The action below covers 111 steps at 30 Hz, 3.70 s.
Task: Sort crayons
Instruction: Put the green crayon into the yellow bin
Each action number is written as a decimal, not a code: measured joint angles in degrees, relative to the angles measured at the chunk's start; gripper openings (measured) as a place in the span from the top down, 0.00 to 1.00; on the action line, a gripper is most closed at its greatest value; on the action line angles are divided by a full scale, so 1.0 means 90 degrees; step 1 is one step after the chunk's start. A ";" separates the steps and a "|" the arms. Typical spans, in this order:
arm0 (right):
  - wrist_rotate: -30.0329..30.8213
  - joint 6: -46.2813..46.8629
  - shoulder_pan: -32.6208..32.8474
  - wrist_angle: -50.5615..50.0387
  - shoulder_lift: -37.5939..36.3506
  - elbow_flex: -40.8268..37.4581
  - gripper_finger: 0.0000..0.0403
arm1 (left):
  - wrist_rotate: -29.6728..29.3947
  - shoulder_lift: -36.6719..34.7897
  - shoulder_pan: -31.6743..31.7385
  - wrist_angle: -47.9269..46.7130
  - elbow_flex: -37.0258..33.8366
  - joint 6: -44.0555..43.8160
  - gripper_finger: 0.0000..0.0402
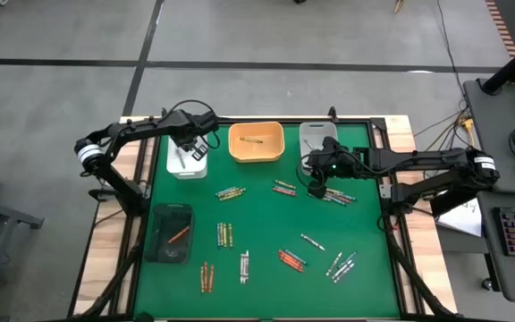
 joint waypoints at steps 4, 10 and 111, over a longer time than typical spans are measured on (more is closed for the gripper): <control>0.0002 0.0000 0.0000 0.0000 0.0000 0.0000 0.85 | 0.0002 -0.0151 -0.0126 0.0036 0.0000 -0.0055 0.85; 0.0004 0.0005 0.0000 0.0057 0.0000 0.0000 0.85 | 0.0207 -0.0672 -0.0860 0.1011 0.0000 -0.0273 0.85; -0.1551 0.1040 0.0512 -0.3004 0.2527 0.1451 0.85 | 0.0504 -0.6133 -0.4086 0.1543 -0.2203 -0.1397 0.90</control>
